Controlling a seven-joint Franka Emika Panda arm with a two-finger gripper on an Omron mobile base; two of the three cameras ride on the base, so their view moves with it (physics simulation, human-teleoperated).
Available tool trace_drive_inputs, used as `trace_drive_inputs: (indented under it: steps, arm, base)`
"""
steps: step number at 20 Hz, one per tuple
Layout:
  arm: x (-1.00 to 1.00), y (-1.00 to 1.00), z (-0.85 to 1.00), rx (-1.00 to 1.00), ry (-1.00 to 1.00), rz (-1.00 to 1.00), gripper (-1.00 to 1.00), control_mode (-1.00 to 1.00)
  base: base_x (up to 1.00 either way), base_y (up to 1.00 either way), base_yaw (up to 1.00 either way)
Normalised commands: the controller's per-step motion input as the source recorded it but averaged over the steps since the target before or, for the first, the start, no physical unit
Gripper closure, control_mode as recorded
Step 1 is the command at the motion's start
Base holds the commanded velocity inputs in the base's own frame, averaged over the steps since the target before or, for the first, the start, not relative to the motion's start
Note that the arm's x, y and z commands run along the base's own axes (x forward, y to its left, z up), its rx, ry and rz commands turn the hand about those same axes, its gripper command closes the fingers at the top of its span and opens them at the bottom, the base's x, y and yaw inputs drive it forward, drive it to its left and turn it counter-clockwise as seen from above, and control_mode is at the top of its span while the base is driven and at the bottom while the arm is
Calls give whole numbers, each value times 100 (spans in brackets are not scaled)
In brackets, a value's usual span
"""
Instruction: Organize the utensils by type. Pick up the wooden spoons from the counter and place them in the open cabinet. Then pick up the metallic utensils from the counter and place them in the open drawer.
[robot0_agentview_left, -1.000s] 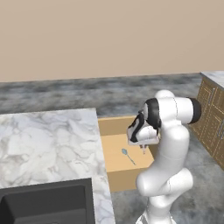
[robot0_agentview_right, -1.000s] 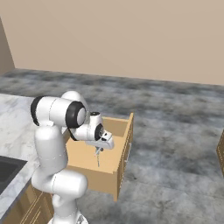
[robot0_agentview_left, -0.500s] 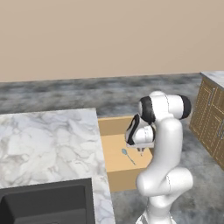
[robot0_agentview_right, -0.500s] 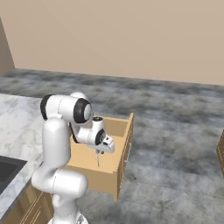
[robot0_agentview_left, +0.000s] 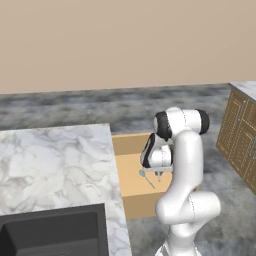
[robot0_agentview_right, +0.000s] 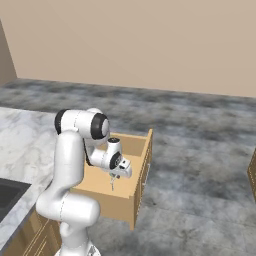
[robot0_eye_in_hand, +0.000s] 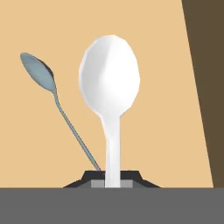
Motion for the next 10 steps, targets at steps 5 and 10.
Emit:
trace_drive_inputs:
  steps: [5,10]
  arm:
    - [15,0,-29,1,0,0,100,-100]
    - [9,0,-18,2,0,0,100,-100]
  base:
    - [0,0,0]
    - [0,0,0]
